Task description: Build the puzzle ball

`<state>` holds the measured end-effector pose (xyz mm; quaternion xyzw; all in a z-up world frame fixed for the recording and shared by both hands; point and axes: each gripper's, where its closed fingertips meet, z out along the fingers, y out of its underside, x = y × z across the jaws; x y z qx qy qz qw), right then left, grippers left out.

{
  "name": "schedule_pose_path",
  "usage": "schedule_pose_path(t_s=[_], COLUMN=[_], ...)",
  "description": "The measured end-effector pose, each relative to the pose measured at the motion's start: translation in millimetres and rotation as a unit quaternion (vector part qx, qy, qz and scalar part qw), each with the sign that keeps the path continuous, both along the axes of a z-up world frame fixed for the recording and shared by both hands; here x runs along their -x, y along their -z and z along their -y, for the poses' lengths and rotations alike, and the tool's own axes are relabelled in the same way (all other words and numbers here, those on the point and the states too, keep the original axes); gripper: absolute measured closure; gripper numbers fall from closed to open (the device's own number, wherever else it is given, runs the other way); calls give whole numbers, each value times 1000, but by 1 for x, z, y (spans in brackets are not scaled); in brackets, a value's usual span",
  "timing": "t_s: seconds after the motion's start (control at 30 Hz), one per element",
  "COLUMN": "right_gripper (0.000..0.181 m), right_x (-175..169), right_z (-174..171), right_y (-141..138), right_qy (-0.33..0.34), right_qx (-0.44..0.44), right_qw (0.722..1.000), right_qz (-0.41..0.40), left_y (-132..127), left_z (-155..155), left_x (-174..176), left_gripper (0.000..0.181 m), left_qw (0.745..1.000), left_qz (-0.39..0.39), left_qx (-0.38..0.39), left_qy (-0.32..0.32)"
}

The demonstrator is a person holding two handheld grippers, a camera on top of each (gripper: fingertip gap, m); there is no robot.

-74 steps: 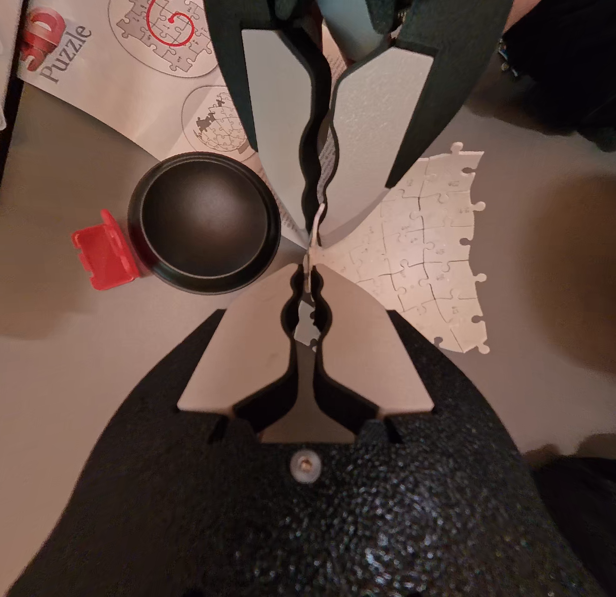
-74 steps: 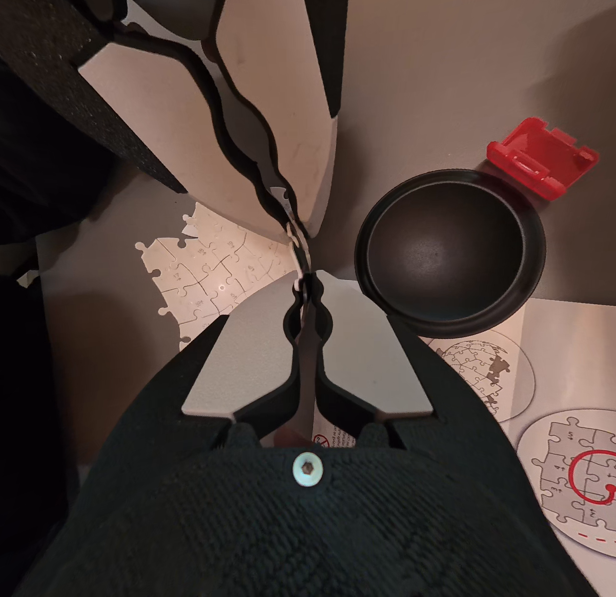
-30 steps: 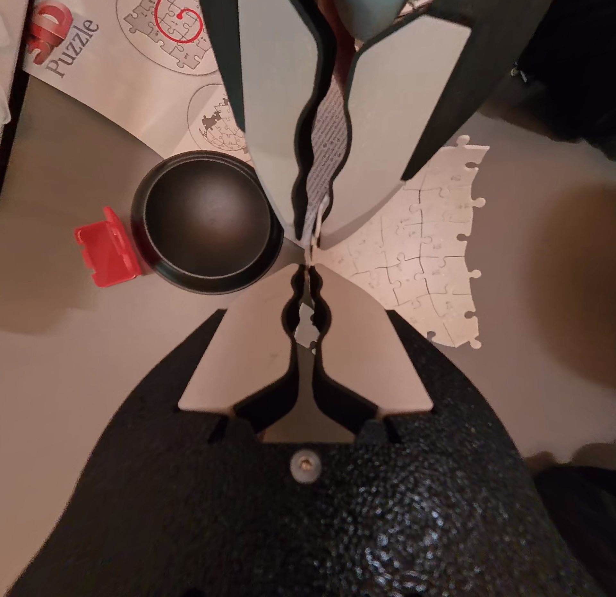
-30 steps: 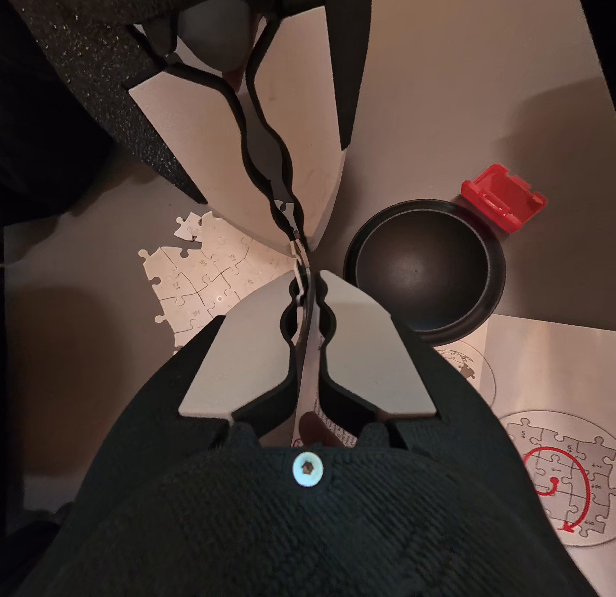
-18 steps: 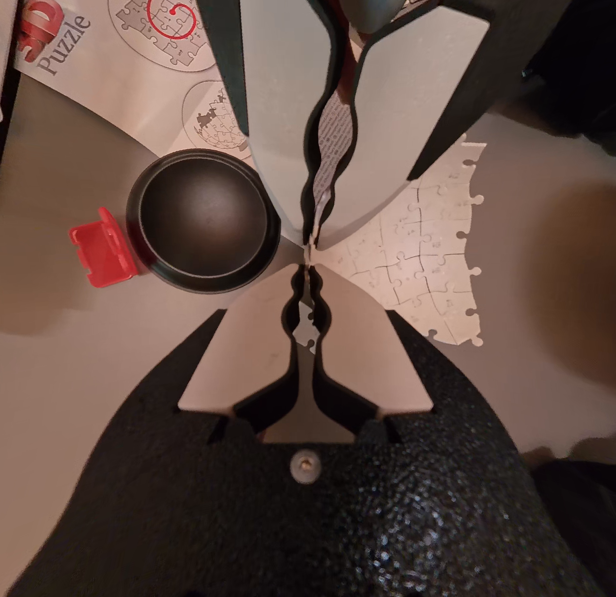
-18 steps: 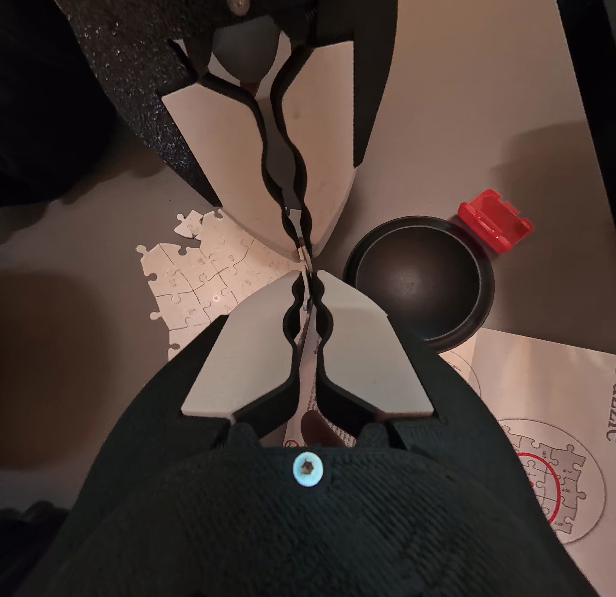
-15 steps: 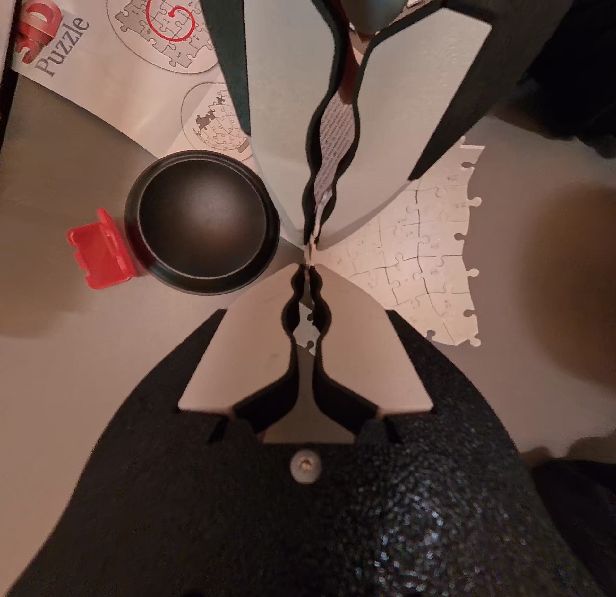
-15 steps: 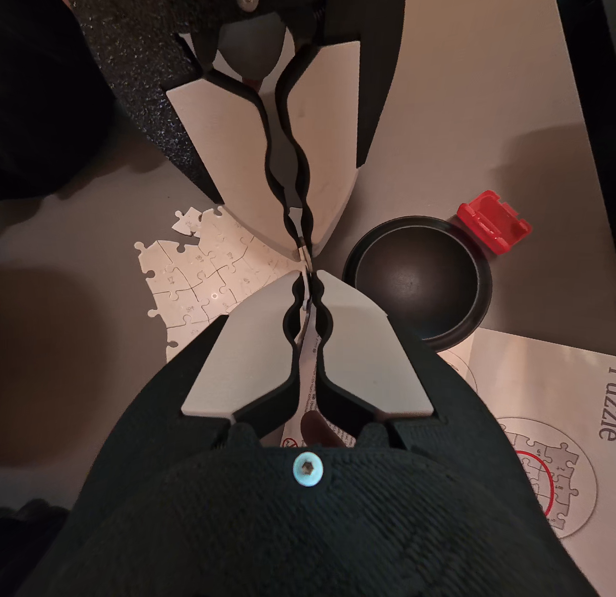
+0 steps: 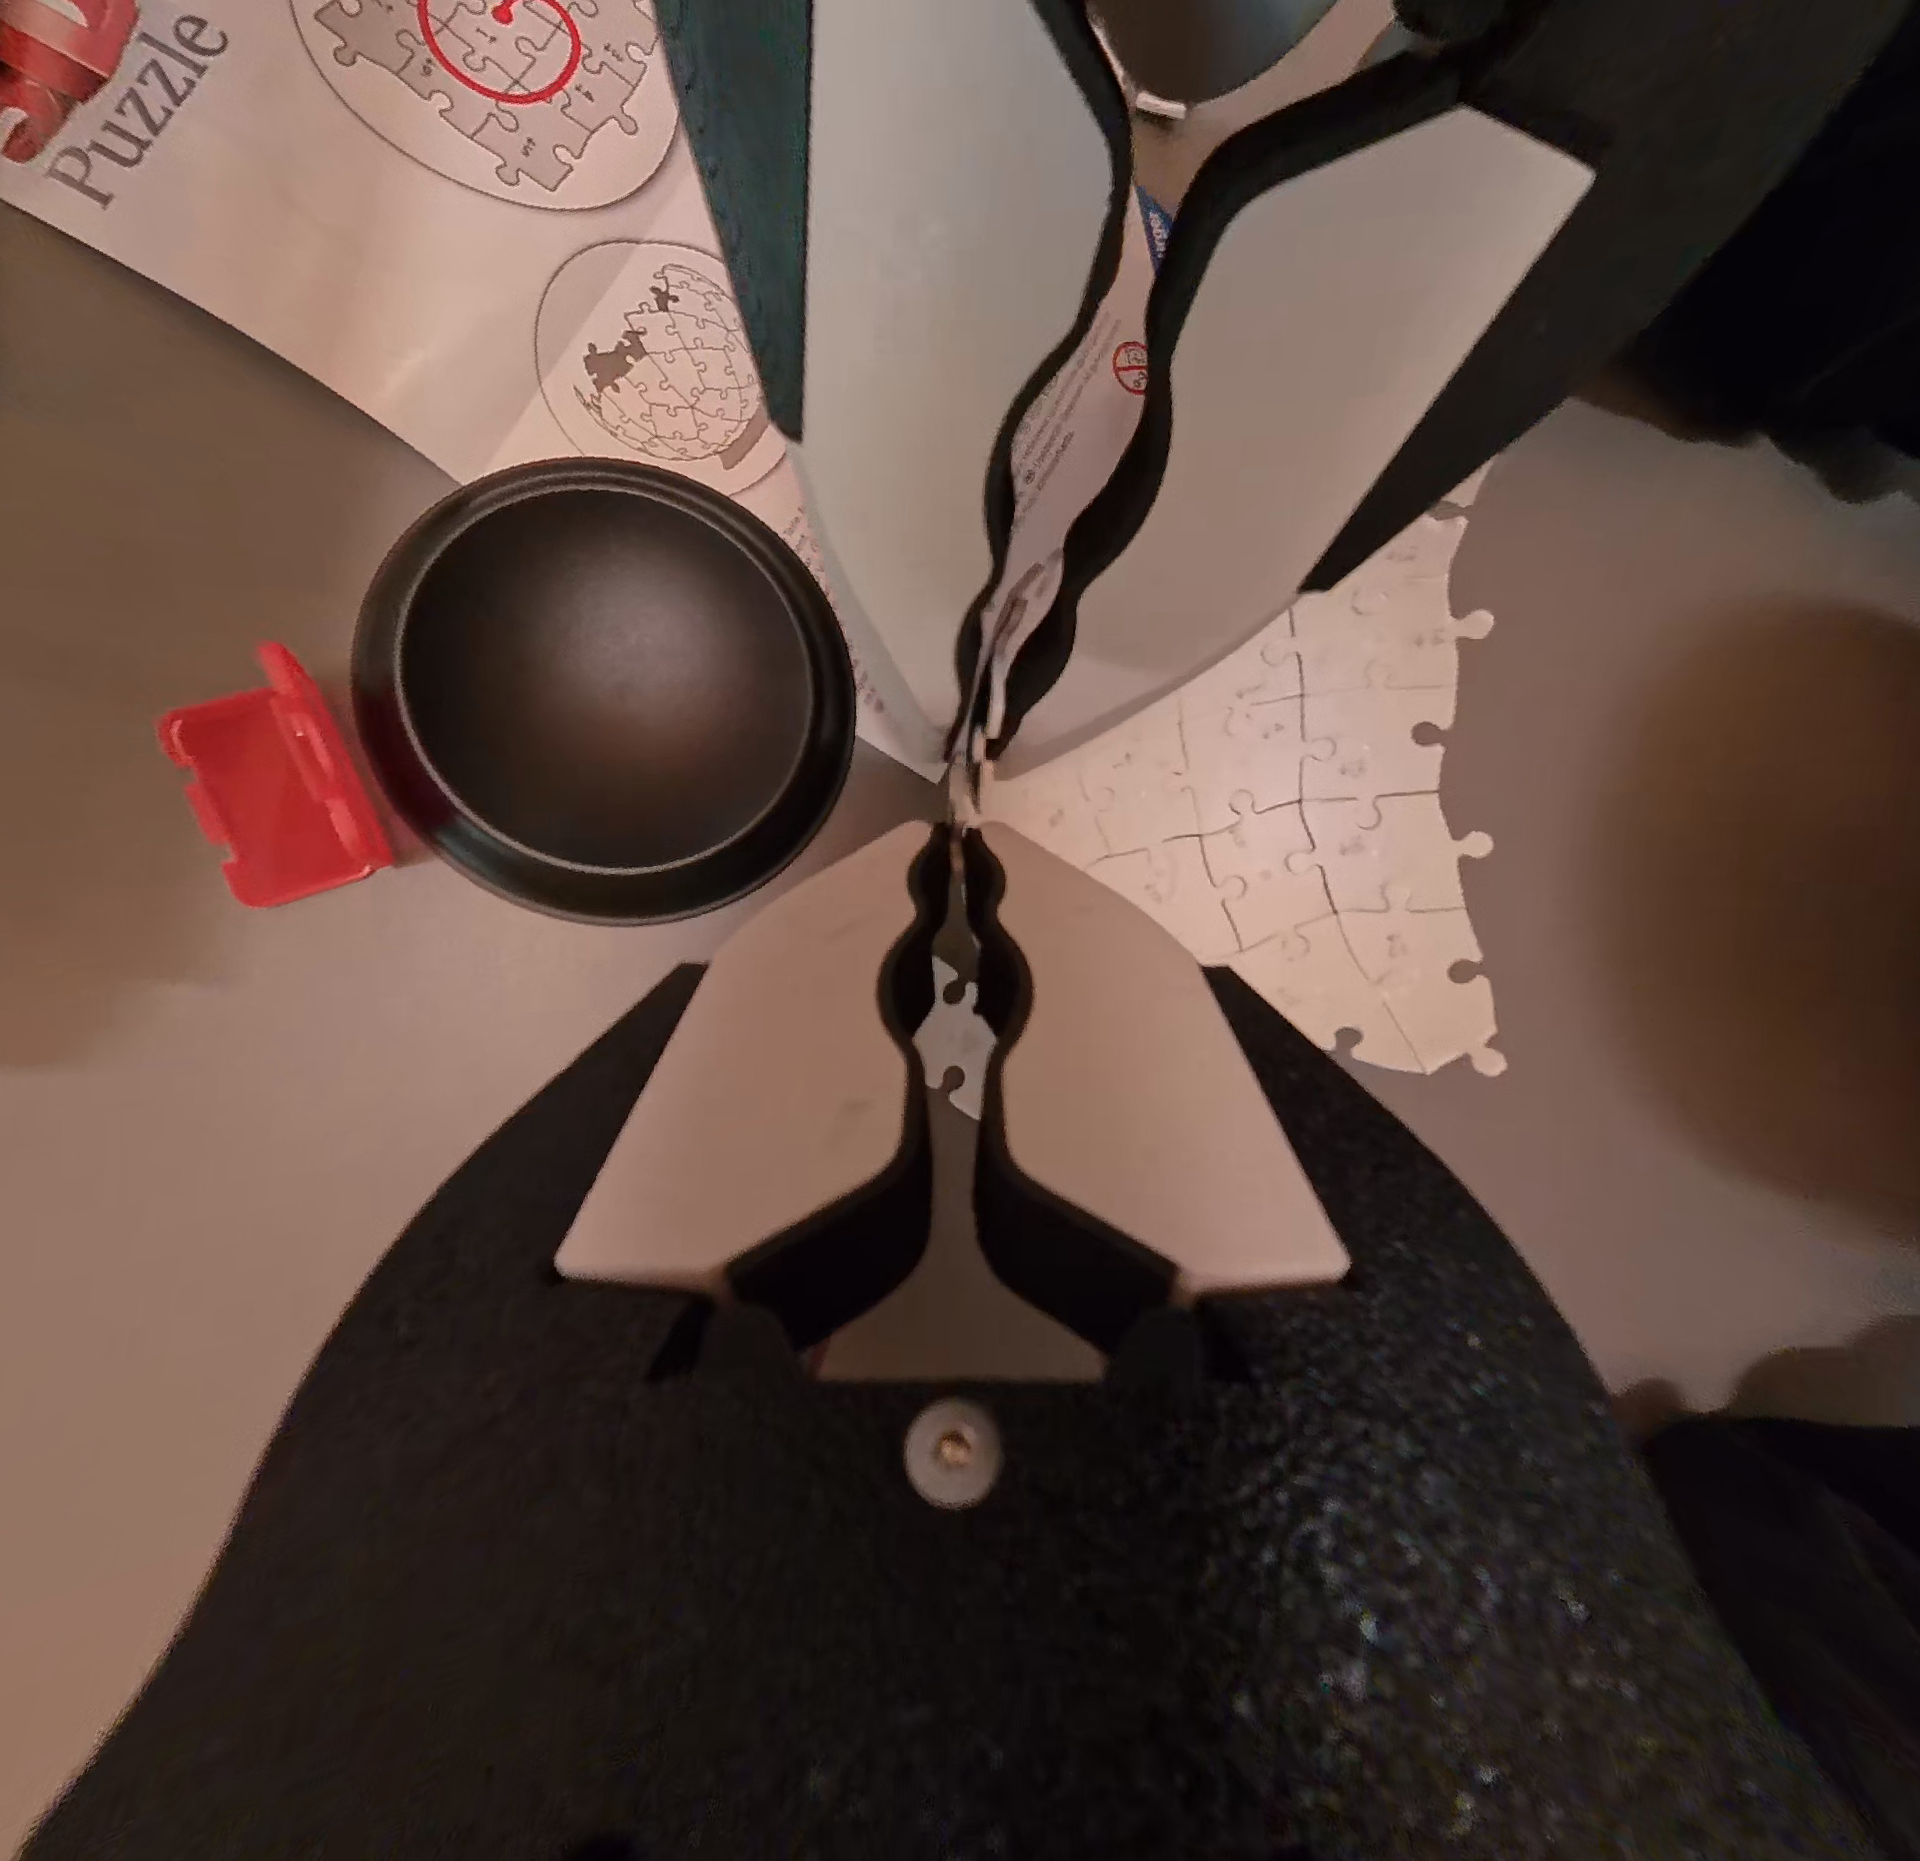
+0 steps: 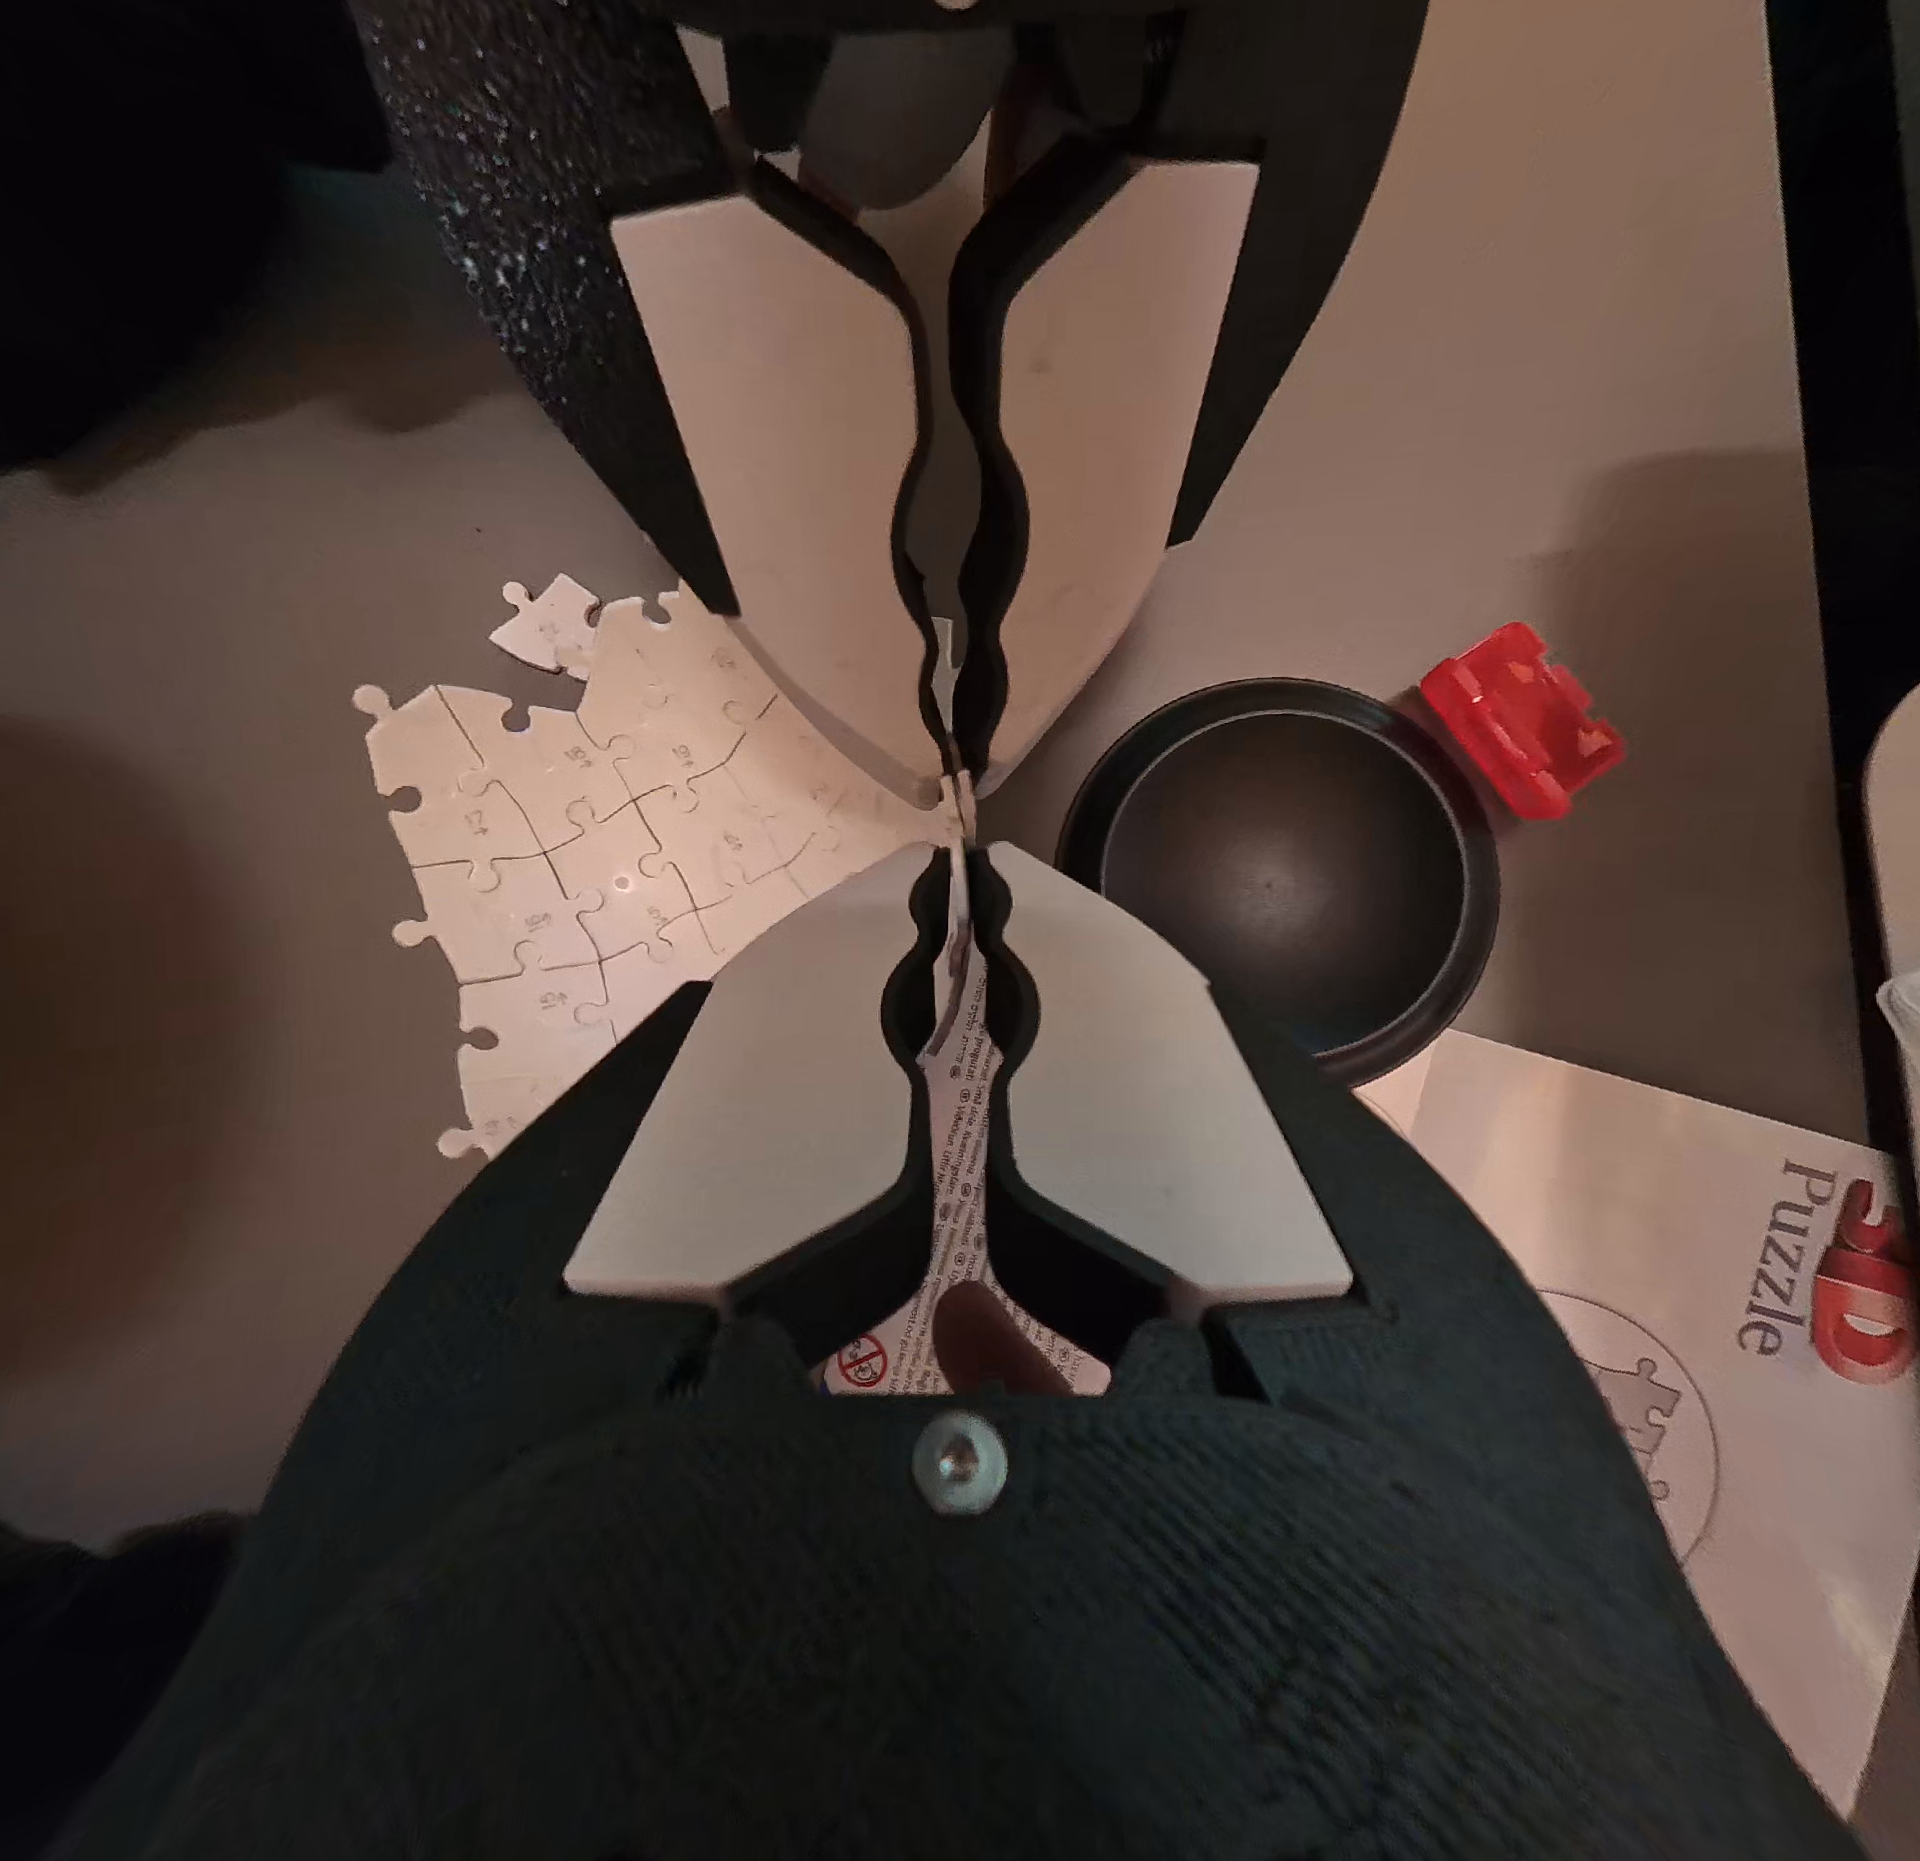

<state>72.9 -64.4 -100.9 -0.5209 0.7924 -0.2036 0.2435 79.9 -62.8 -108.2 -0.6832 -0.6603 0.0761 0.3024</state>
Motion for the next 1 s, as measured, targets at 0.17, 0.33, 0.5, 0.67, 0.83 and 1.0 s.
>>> schedule_pose_path(t_s=[0.17, 0.33, 0.5, 0.67, 0.83, 1.0], right_gripper=[171, 169, 176, 176, 176, 175], right_x=[0, -2, -5, -6, -6, -7], right_z=[2, 3, -1, -1, -1, -1], right_y=[0, 0, 0, 0, 1, 1], right_qy=[-1, -7, -8, -7, -2, 0], right_qx=[6, 12, -12, -15, -26, -33], right_qw=[1000, 1000, 1000, 999, 999, 999], right_qz=[6, 12, 26, 28, 34, 39], left_y=[-1, -2, -1, -1, 0, -1], left_z=[-1, -1, -1, -1, -1, -1], left_x=[0, 0, -1, -2, -2, -2], left_gripper=[179, 179, 179, 179, 179, 179], left_qw=[1000, 1000, 1000, 1000, 1000, 1000], left_qz=[0, -1, 1, 1, 3, 1], left_qx=[2, 2, 5, 6, 12, 17], left_qy=[2, 0, 3, 4, 6, 5])
